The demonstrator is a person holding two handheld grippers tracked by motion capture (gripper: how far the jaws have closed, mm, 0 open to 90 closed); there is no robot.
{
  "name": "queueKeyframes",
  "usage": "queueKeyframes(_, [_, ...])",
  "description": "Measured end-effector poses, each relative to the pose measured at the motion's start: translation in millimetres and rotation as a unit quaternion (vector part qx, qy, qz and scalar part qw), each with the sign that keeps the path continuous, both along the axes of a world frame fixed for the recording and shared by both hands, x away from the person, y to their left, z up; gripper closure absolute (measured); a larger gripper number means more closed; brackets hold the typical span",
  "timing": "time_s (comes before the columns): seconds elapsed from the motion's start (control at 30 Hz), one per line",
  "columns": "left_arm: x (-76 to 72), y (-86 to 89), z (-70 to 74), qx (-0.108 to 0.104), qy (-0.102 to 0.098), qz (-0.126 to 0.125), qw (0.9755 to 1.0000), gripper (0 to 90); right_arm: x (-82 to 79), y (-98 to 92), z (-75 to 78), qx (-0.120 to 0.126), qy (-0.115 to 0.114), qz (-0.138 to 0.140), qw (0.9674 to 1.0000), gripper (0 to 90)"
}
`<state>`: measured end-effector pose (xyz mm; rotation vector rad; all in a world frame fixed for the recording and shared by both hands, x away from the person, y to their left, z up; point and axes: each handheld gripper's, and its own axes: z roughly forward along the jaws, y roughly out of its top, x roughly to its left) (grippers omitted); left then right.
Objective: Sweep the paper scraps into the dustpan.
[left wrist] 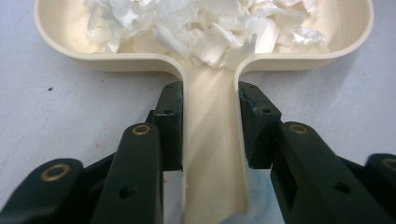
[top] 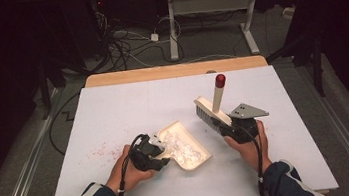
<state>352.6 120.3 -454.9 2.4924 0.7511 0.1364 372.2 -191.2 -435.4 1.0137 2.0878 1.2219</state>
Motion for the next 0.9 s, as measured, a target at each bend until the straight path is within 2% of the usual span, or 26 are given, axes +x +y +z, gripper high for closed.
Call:
queueKeyframes(0.1, [-0.6,3.9,2.9,-0.001,-0.003,-0.002,1.0000,63.8,-2.4,-5.8,-1.8,-0.004,0.014,-0.004,0.9999,67.8])
queueKeyframes(0.2, [-2.8,9.1,4.1,0.003,-0.004,-0.007,1.0000,63.9,-6.1,-14.9,-0.2,-0.008,0.012,-0.007,0.9999,67.8])
queueKeyframes(0.47, [-16.4,23.0,6.3,0.008,-0.004,-0.026,0.9996,63.9,-22.5,-32.8,-2.9,-0.016,0.023,-0.018,0.9995,67.8])
queueKeyframes(0.6, [-24.6,21.7,6.7,0.013,-0.003,-0.039,0.9991,63.9,-34.9,-35.5,-2.9,-0.020,0.030,-0.011,0.9993,67.8])
queueKeyframes(0.67, [-28.6,20.2,6.2,0.022,-0.002,-0.052,0.9984,63.9,-41.6,-36.1,-2.6,-0.024,0.031,-0.004,0.9992,67.8])
queueKeyframes(0.9, [-42.5,14.2,5.1,0.027,0.000,-0.065,0.9975,63.9,-59.9,-36.9,-4.0,-0.024,0.041,0.013,0.9988,67.8])
